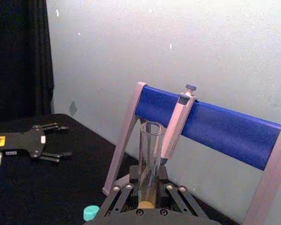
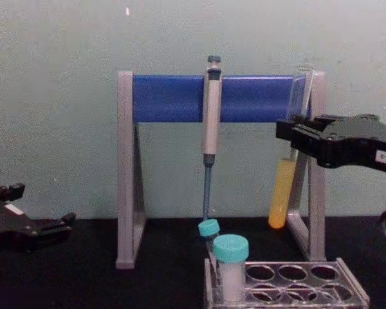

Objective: Pick up the test tube from the test tube rack, shake it, then place it back into the test tube rack.

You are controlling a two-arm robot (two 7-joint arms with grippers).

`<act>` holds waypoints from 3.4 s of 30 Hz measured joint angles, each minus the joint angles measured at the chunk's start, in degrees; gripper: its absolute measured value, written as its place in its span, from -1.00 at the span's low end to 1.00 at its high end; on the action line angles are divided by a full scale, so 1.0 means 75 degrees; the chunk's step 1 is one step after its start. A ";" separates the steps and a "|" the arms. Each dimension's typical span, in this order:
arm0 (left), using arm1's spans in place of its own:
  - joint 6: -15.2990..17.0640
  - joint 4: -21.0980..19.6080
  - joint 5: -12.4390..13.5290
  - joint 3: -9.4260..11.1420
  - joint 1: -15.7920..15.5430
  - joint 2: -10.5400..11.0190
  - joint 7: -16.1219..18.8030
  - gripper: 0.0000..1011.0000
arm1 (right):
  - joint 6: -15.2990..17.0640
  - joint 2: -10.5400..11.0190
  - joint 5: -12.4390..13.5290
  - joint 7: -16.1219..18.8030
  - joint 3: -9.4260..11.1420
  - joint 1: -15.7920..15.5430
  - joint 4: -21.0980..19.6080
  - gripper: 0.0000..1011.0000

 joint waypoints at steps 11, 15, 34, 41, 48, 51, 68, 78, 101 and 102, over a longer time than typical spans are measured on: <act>0.0000 0.0000 0.0000 0.0000 0.0000 0.0000 0.0000 0.98 | 0.0106 0.0231 -0.0091 -0.0210 0.0253 -0.0348 -0.0414 -0.54; 0.0000 0.0000 0.0000 0.0000 0.0000 0.0000 0.0000 0.98 | 0.0200 0.0362 -0.0005 -0.0229 0.0382 -0.0647 -0.0717 -0.54; 0.0000 0.0000 0.0001 0.0000 0.0000 0.0000 0.0000 0.98 | 0.0165 0.0167 0.0596 0.0301 -0.0113 -0.0432 -0.0591 -0.54; 0.0000 0.0000 0.0000 0.0000 0.0000 0.0000 0.0000 0.98 | 0.0123 0.0083 0.0397 0.0128 -0.0197 -0.0028 -0.0170 -0.54; 0.0000 0.0000 0.0000 0.0000 0.0000 0.0000 0.0000 0.98 | 0.0244 0.0122 0.0335 -0.0138 -0.0015 -0.0029 -0.0118 -0.54; 0.0000 0.0000 0.0000 0.0000 0.0000 0.0000 0.0000 0.98 | 0.0270 0.0149 0.0316 -0.0190 0.0052 -0.0070 -0.0144 -0.54; 0.0000 0.0000 0.0000 0.0000 0.0000 0.0000 0.0000 0.98 | 0.0444 0.0534 0.0231 -0.0252 0.0364 -0.0602 -0.0767 -0.54; 0.0000 0.0000 0.0000 0.0000 -0.0001 0.0000 0.0000 0.98 | 0.0599 0.0720 0.0595 0.0072 0.0335 -0.0971 -0.1160 -0.54; 0.0000 0.0000 0.0000 0.0000 0.0000 0.0000 0.0000 0.98 | 0.0244 0.0092 0.0727 -0.0178 0.0007 -0.0037 -0.0085 -0.54; 0.0000 0.0000 0.0000 0.0000 0.0000 0.0000 0.0000 0.98 | 0.0258 0.0100 0.0715 -0.0199 0.0020 -0.0037 -0.0085 -0.54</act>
